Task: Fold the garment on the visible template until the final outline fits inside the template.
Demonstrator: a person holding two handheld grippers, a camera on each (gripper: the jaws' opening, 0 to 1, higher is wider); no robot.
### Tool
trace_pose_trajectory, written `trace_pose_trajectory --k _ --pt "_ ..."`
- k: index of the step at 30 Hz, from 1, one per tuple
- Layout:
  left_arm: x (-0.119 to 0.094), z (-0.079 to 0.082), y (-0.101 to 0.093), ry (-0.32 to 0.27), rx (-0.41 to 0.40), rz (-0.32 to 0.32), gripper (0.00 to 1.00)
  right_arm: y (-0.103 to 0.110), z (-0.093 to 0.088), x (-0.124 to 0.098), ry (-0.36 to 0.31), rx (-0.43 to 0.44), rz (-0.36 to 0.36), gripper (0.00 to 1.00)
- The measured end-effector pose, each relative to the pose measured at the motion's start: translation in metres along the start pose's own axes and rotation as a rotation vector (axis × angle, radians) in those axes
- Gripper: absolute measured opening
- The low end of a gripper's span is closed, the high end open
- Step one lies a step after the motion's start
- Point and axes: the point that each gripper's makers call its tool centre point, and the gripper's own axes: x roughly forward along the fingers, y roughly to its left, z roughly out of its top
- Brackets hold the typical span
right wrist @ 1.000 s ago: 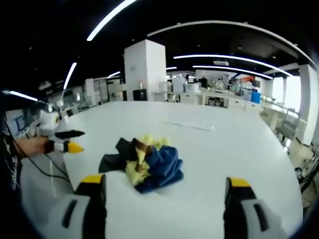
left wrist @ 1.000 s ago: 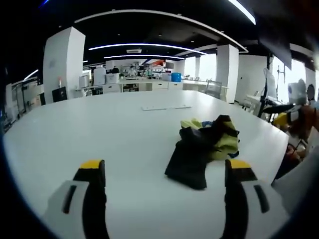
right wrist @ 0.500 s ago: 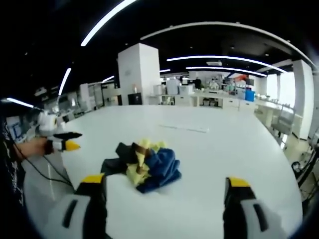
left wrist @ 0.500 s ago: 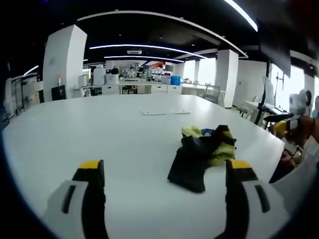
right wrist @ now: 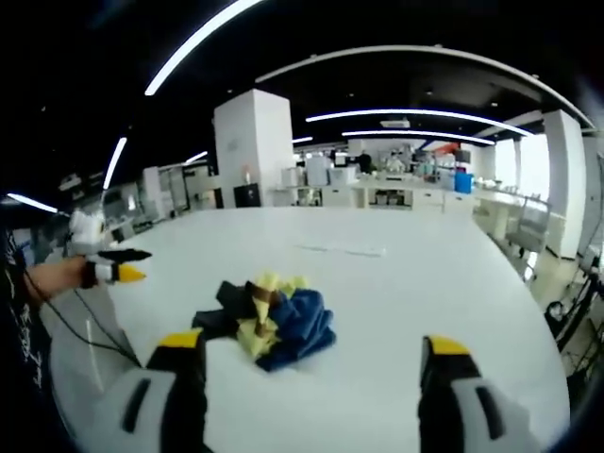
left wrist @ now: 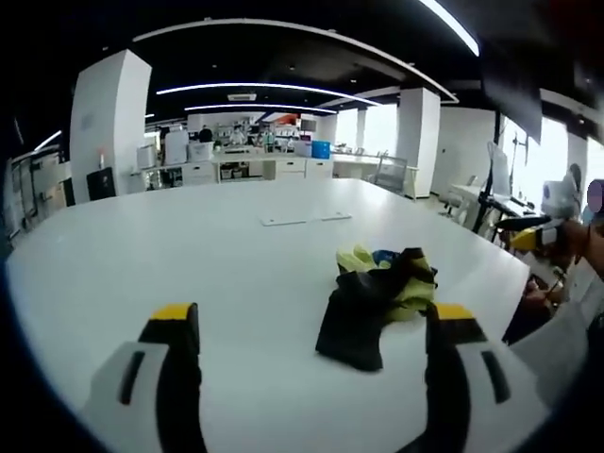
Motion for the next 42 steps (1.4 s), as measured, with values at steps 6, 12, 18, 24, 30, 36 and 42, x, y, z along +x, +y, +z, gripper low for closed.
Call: trace_pose_trajectory --k 6,12,18,24,30,36,42 --pt "0.009 0.007 -0.001 -0.016 -0.001 -0.045 0.86 0.009 -0.003 0.008 0.022 -0.035 0.041 0.80" --pt "0.022 0.001 -0.004 -0.009 0.017 -0.124 0.70 0.025 -0.003 0.027 0.034 -0.069 0.117 0.62" --pt "0.037 -0.005 -0.014 0.024 0.068 -0.176 0.59 0.037 0.002 0.053 0.020 -0.097 0.188 0.45" --pt "0.054 -0.006 -0.023 0.037 0.083 -0.215 0.52 0.041 -0.001 0.078 0.035 -0.090 0.242 0.37" --pt "0.072 -0.011 -0.035 0.057 0.074 -0.260 0.46 0.039 -0.012 0.098 0.057 -0.112 0.273 0.27" --pt "0.091 -0.020 -0.041 0.087 0.090 -0.291 0.43 0.037 -0.027 0.116 0.098 -0.138 0.303 0.17" --pt "0.110 -0.026 -0.045 0.114 0.100 -0.312 0.37 0.039 -0.034 0.131 0.116 -0.156 0.335 0.11"
